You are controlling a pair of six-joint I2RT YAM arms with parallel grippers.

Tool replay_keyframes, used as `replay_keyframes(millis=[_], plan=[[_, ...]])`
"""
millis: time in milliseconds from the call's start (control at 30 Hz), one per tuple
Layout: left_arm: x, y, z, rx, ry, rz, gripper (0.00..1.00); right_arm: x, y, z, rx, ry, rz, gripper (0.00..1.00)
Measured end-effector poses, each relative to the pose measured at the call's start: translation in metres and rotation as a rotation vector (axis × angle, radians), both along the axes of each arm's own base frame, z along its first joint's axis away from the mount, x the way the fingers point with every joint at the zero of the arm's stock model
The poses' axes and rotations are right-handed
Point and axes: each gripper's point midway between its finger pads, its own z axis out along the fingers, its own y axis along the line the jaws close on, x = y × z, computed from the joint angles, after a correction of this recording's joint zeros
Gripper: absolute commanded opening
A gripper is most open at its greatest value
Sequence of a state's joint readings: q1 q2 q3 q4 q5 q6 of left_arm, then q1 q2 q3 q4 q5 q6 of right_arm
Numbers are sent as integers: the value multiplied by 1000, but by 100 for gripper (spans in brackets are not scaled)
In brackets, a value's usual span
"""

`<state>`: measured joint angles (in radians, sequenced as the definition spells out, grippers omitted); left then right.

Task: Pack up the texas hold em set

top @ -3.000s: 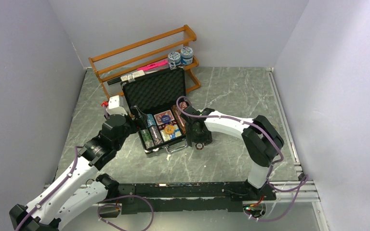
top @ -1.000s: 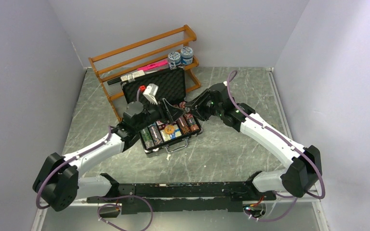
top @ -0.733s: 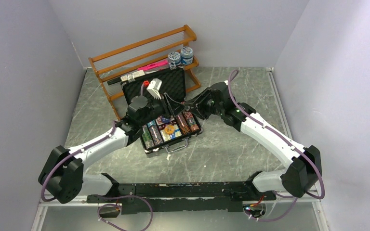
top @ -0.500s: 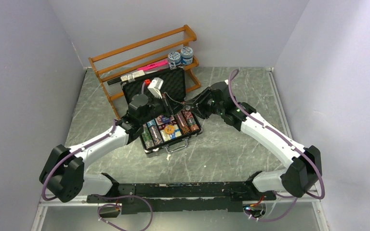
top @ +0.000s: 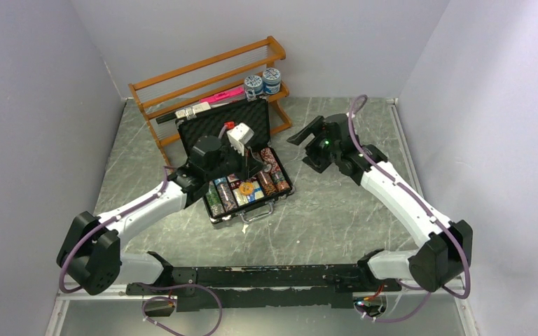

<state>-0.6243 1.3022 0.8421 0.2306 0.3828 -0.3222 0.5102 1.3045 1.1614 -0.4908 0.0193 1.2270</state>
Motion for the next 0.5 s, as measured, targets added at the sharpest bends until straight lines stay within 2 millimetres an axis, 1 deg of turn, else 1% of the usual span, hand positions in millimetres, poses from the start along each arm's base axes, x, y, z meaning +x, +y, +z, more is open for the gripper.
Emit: replay_keyframes(millis=[100,200,267,333,433,500], plan=[[-5,4,-15,89,-35,-51,5,0,-27,-7,-34,2,-44,84],[-8,1,-28,155,-46,-121,5,-3,-45,-18,-63,26,-70,83],[-7,-5,-39,185,-42,-171,5,-6,-52,-29,-85,54,-72,83],[-7,-10,-54,211,-31,-211,5,-11,-57,-42,-107,86,-65,83],[-11,-13,-77,252,5,-250,5,-20,-61,-58,-128,132,-46,83],[-13,-16,-87,274,22,-269,5,-24,-62,-66,-139,154,-34,83]])
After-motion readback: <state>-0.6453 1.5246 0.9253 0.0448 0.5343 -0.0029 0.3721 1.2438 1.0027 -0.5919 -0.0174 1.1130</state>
